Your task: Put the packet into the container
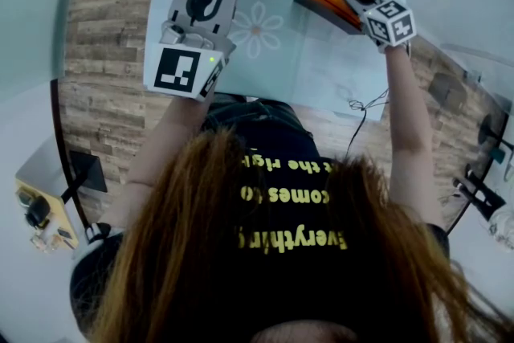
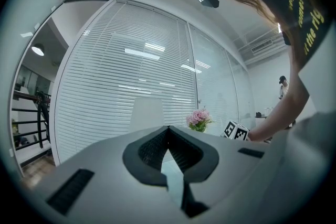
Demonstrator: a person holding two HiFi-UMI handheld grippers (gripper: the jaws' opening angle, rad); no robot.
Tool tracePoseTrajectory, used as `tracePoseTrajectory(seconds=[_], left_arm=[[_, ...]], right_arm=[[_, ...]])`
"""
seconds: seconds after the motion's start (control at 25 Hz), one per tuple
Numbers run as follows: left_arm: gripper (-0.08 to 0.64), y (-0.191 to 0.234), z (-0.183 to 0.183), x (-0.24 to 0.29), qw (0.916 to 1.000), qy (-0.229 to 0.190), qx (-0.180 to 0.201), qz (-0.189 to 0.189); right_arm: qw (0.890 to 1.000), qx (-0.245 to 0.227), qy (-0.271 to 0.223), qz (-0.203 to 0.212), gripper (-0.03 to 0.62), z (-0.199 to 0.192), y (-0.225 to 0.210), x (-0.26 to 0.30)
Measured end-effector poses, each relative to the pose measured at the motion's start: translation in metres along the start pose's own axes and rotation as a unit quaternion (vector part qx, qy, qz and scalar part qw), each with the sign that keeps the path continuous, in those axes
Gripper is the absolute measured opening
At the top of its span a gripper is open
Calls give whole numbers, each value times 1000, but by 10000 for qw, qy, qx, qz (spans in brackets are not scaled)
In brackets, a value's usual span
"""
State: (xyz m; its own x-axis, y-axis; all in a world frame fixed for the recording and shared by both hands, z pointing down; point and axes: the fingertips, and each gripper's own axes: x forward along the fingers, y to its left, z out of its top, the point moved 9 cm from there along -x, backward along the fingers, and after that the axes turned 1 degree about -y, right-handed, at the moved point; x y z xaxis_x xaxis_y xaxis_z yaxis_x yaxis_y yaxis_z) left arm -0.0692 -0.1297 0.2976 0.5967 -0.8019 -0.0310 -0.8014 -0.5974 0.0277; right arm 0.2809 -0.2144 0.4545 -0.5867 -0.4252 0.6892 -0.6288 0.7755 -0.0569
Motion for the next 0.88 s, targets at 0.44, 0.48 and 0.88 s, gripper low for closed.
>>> tracePoseTrajectory(seconds=[0.44, 0.48, 0.88], left_arm=[[1, -1, -2, -1, 10000, -1, 5, -49], [1, -1, -2, -1, 10000, -6, 7, -55], [1, -5, 1, 2, 9996, -9, 18, -264]], right_arm=[[9891, 609, -1107, -752, 21, 0, 3, -14], [9868, 628, -1223, -857, 21, 1, 5, -16], [9520, 841, -2323, -1807, 21, 22, 34, -43]])
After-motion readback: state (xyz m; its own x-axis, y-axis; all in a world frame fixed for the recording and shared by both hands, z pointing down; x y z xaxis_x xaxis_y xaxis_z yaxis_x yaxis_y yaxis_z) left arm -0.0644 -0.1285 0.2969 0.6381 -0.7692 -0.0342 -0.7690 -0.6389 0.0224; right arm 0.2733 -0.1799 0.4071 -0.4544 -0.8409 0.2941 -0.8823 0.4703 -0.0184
